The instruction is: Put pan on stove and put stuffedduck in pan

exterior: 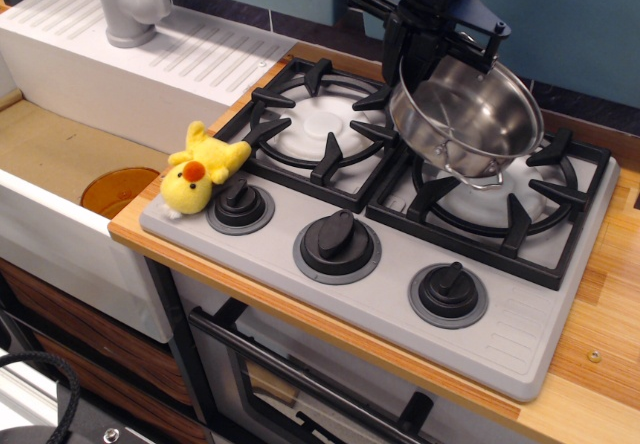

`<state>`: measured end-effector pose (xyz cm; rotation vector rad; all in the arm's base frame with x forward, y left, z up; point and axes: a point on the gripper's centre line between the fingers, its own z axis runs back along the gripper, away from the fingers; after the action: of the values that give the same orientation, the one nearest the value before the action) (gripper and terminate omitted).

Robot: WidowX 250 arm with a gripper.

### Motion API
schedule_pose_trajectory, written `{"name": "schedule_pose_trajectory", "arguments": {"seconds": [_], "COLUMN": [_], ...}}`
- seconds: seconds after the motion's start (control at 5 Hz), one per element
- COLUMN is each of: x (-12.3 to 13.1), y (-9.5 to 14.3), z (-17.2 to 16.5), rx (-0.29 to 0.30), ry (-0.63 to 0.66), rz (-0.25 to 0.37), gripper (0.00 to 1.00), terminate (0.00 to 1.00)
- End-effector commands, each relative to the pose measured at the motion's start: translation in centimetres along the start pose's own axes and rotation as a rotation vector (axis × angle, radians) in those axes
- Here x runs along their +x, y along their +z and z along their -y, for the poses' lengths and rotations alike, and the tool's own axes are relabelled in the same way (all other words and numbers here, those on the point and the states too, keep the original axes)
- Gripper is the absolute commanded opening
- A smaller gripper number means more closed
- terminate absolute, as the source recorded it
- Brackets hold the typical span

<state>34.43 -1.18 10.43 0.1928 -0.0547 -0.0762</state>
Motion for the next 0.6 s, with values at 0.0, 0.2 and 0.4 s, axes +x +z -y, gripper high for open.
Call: {"name": "schedule_pose_trajectory", "arguments": {"seconds": [0.0,0.2,0.4], "x": [2.2,2.4,2.3], "y": [2.5,1.6,0.9], "z": [-5.6,-7.3,-8.6], "rx": [0.018,0.030,0.025], "ry": [-0.030,-0.034,-0.037], "rz": [0.120,0.137,0.135], "gripper": [0.00,0.00,0.00], "terminate": [0.00,0.00,0.00]}}
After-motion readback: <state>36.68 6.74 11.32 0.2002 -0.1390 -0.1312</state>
